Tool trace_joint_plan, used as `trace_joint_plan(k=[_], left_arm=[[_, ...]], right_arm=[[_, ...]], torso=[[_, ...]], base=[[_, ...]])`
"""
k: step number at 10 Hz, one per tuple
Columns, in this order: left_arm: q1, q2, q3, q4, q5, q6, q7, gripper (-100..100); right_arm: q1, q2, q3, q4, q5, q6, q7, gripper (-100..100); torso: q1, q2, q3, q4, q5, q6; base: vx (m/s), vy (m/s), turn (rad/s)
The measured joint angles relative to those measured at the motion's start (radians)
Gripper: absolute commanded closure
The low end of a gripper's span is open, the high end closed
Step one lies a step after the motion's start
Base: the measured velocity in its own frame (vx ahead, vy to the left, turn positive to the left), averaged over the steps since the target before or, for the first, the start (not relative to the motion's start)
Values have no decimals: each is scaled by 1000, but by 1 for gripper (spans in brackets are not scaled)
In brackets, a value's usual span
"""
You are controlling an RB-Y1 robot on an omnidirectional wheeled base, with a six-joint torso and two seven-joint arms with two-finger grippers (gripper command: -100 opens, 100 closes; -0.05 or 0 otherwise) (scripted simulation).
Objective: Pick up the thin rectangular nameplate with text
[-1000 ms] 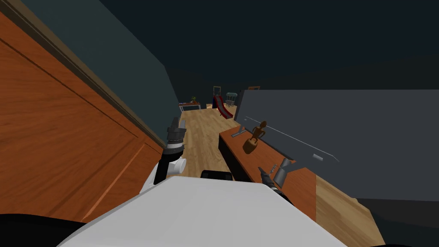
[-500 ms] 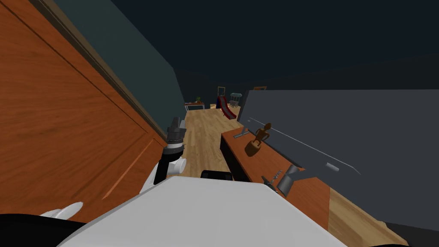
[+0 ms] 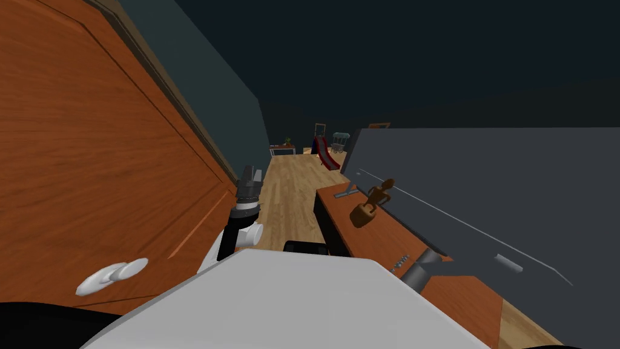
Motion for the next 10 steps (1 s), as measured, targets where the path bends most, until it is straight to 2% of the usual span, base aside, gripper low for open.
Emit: trace_joint_plan(k=[1, 4, 5, 7, 8, 9, 10], left_arm=[[0, 0, 0, 0, 0, 0, 0, 0], [0, 0, 0, 0, 0, 0, 0, 0], [0, 0, 0, 0, 0, 0, 0, 0], [0, 0, 0, 0, 0, 0, 0, 0], [0, 0, 0, 0, 0, 0, 0, 0], [0, 0, 0, 0, 0, 0, 0, 0], [0, 0, 0, 0, 0, 0, 0, 0]], right_arm=[[-8, -12, 21, 44, -13, 11, 1, -100], [-16, -50, 71, 99, -49, 82, 5, -100], [-29, -60, 92, 141, -61, 88, 7, -100], [-36, -87, 124, 178, -83, 114, 7, -100], [-61, -108, 156, 223, -107, 125, 9, -100], [-52, -124, 163, 218, -113, 145, 7, -100], [-51, -126, 163, 216, -113, 150, 7, 0]], torso=[[0, -1, -1, 0, 0, 0], [0, -2, -1, 0, 0, 0], [0, -2, -1, 0, 0, 1], [1, -1, -1, 0, 0, 0], [1, -2, -1, 0, 0, 0], [1, -1, -1, 0, 0, 1], [3, 0, 0, 0, 0, 1]], base=[[54, -61, 261], [54, -57, 220], [43, -53, 218], [46, -51, 224], [39, -54, 170], [14, -27, 25], [3, -6, -3]])
